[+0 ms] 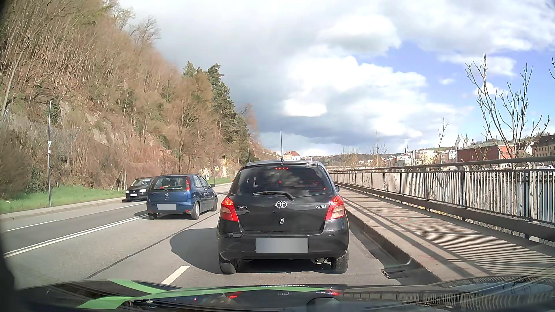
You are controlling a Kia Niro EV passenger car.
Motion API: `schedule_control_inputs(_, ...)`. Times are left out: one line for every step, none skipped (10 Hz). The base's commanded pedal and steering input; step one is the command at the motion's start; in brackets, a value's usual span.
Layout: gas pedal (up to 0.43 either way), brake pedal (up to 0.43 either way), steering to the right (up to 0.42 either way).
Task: Follow the waypoints while adhering to traffic rules and regulations
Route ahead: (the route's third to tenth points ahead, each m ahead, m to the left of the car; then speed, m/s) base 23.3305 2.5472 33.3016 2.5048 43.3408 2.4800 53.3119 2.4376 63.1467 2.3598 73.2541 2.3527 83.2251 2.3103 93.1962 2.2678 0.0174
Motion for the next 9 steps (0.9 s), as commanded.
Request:
schedule_control_inputs(0.000, 0.122, -0.008)
schedule_control_inputs(0.000, 0.134, -0.009)
schedule_control_inputs(0.000, 0.128, -0.009)
schedule_control_inputs(0.000, 0.134, -0.009)
schedule_control_inputs(0.000, 0.134, -0.008)
schedule_control_inputs(0.000, 0.134, -0.008)
schedule_control_inputs(0.000, 0.128, -0.008)
schedule_control_inputs(0.000, 0.152, -0.007)
schedule_control_inputs(0.000, 0.152, -0.007)
